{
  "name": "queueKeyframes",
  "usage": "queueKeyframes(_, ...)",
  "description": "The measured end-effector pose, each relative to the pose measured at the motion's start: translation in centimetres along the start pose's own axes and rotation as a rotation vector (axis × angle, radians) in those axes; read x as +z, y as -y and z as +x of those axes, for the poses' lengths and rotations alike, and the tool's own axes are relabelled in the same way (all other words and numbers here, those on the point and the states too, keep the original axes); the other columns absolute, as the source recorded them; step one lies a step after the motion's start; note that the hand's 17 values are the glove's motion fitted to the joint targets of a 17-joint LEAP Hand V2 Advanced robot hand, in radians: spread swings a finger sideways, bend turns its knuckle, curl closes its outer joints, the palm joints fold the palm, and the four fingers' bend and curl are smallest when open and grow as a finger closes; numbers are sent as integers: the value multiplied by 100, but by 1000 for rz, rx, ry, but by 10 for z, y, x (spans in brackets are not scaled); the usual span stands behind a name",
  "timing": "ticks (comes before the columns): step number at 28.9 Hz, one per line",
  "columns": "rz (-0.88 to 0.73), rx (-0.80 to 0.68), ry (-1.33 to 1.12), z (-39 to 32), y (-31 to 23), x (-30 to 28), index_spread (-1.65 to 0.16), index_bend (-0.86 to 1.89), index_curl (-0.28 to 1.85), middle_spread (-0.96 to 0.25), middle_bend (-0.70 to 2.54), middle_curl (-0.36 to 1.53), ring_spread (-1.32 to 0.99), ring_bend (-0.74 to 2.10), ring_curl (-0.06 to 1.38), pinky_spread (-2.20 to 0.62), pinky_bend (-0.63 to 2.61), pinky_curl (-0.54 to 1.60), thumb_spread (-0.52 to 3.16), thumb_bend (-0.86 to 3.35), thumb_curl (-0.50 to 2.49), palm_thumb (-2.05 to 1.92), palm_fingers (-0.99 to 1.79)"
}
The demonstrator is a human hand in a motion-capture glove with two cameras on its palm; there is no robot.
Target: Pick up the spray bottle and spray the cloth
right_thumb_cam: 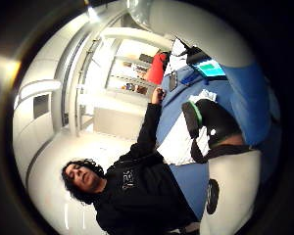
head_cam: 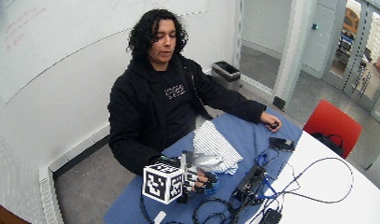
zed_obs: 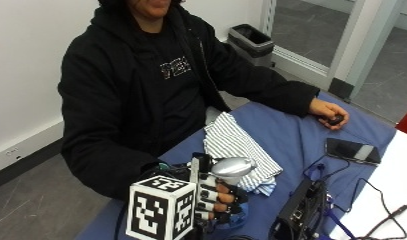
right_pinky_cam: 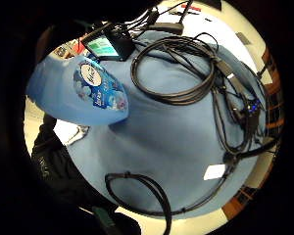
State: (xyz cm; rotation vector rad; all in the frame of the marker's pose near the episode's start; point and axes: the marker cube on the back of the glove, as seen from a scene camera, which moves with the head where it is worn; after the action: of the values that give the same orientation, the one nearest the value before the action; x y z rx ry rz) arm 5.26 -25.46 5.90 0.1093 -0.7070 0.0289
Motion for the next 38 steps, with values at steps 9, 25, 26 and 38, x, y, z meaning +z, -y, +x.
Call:
queueKeyframes(9,188,17,236,-3,30,16,-19,8,21,-1,35,38,-7,49,34,15,28,34,119,7,36,83,74)
queueKeyframes(25,258,107,410,3,25,7,-22,10,25,-7,34,40,-12,49,37,-6,31,36,106,5,43,98,110)
queueKeyframes(26,248,101,415,2,27,8,-22,9,25,-7,35,41,-13,50,38,-8,33,37,104,4,43,98,112)
queueKeyframes(38,265,-1,521,-2,44,17,-24,26,37,-13,47,49,-18,59,45,-22,31,42,54,0,57,111,136)
